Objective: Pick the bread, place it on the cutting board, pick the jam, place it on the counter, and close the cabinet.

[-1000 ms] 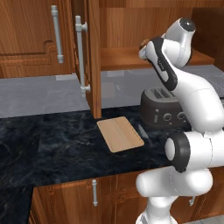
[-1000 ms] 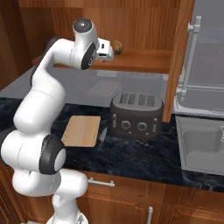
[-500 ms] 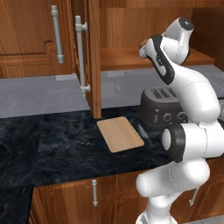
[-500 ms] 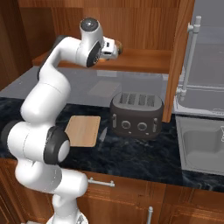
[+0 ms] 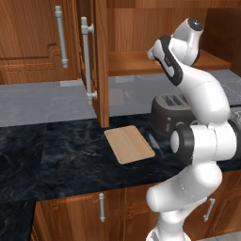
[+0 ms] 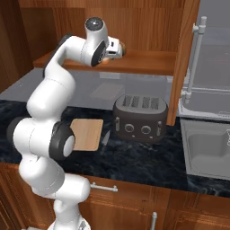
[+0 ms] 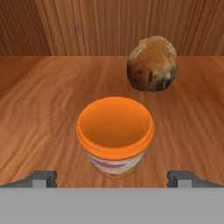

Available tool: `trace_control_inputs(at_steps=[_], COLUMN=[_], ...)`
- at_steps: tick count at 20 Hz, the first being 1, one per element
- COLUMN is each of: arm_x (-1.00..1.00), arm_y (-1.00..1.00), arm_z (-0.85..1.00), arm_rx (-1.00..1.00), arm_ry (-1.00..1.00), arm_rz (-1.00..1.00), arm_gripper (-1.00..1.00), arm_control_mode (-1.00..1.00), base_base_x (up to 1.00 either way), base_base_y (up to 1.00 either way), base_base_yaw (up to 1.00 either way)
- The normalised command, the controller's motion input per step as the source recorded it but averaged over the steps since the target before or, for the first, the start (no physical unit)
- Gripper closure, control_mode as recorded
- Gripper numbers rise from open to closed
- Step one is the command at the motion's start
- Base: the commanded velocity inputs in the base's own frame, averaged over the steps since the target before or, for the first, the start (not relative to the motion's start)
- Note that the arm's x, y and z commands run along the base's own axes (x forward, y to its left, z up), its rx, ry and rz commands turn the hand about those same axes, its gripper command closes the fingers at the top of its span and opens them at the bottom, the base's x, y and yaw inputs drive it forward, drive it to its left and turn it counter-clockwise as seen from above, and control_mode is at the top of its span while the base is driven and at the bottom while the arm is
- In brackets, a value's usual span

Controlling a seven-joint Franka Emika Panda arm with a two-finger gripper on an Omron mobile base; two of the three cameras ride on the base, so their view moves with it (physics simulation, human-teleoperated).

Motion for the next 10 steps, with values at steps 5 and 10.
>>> trace_control_inputs(at_steps=[5,10], arm_x=[0.23,0.2], arm_y=[0.0,0.0], arm_z=[0.0,0.0], arm_rx=[0.0,0.0], arm_ry=[0.0,0.0], arm_rz=[0.0,0.0], arm_gripper=[-1.0,-1.0], arm_control_mode=[-1.0,-1.0], base_base_x=[0.0,0.0], base_base_y=[0.0,0.0], base_base_yaw=[0.0,0.0])
